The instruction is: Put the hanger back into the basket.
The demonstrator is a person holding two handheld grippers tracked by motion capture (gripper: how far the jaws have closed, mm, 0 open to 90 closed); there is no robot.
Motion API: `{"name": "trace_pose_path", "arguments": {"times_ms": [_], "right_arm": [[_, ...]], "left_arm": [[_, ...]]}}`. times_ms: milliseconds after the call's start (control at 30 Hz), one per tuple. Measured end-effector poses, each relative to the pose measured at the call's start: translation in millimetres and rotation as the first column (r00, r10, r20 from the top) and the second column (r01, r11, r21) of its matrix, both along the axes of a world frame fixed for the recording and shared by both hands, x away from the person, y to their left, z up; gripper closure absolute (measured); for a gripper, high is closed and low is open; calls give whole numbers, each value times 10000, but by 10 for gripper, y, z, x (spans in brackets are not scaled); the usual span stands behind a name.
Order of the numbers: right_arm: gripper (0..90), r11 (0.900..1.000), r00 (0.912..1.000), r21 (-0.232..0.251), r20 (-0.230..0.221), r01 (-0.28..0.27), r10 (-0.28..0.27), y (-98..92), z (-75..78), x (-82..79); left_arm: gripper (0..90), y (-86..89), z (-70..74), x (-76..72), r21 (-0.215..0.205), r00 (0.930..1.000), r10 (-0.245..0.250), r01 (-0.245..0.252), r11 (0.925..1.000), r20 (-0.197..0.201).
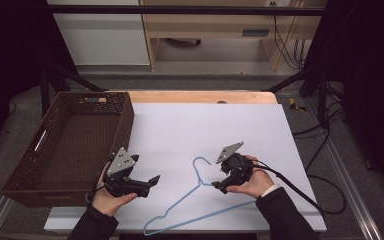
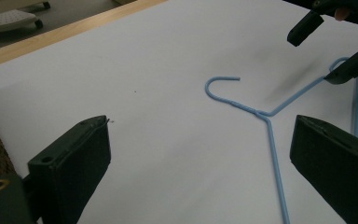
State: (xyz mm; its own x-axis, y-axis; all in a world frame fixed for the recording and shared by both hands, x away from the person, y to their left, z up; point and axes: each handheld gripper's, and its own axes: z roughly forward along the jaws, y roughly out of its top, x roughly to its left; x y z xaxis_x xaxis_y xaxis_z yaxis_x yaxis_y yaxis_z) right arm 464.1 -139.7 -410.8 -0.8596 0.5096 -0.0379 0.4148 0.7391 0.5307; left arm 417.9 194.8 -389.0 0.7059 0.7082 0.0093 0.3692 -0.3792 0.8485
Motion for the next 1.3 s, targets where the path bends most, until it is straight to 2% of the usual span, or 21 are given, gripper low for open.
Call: {"name": "trace_pose_path", "arguments": {"times_ms": [33, 100, 200, 467, 600, 633, 833, 967, 1033, 1100, 1233, 1300], "right_arm": [[238, 9999, 9999, -87, -16, -120, 120, 8, -19, 9], [261, 9980, 9990, -553, -358, -290, 270, 46, -84, 19], [295, 9948, 9978, -875, -470, -516, 476, 77, -145, 30], [395, 9893, 9943, -1201, -772, -827, 738, 122, -237, 59], [443, 9879, 9924, -1181, -821, -1009, 915, 133, -268, 75], [468, 9860, 9911, -1306, -973, -1037, 913, 141, -288, 76], [536, 9802, 9887, -1558, -1054, -1224, 1067, 155, -333, 82], [589, 9753, 9839, -1732, -1375, -1372, 1140, 169, -340, 86], [603, 9727, 9837, -1759, -1235, -1516, 1309, 164, -358, 98], [618, 9748, 9840, -1778, -1397, -1350, 1108, 177, -360, 84], [645, 9640, 9804, -2079, -1399, -1658, 1385, 175, -379, 100], [656, 9666, 9803, -1982, -1441, -1622, 1350, 180, -382, 99]], "left_arm": [[47, -1, -4, 2, 17, 10000, -12, 12, 10000, -21], [46, -5, -16, 7, 55, 10000, -12, 12, 10000, -49], [47, -11, -24, 10, 47, 10000, -21, 22, 10000, -71], [48, -27, -49, 18, 151, 9999, -69, 72, 9999, -148], [48, -32, -56, 19, 174, 9998, -78, 81, 9998, -172], [48, -35, -59, 20, 180, 9998, -88, 91, 9998, -181], [49, -44, -79, 29, 229, 9996, -106, 112, 9997, -243], [49, -54, -89, 31, 277, 9995, -146, 154, 9995, -272], [49, -57, -91, 31, 278, 9995, -153, 161, 9995, -279], [49, -60, -95, 32, 281, 9995, -141, 149, 9995, -285], [50, -63, -101, 33, 295, 9994, -165, 174, 9994, -315], [50, -66, -102, 34, 305, 9993, -169, 179, 9994, -319]]}}
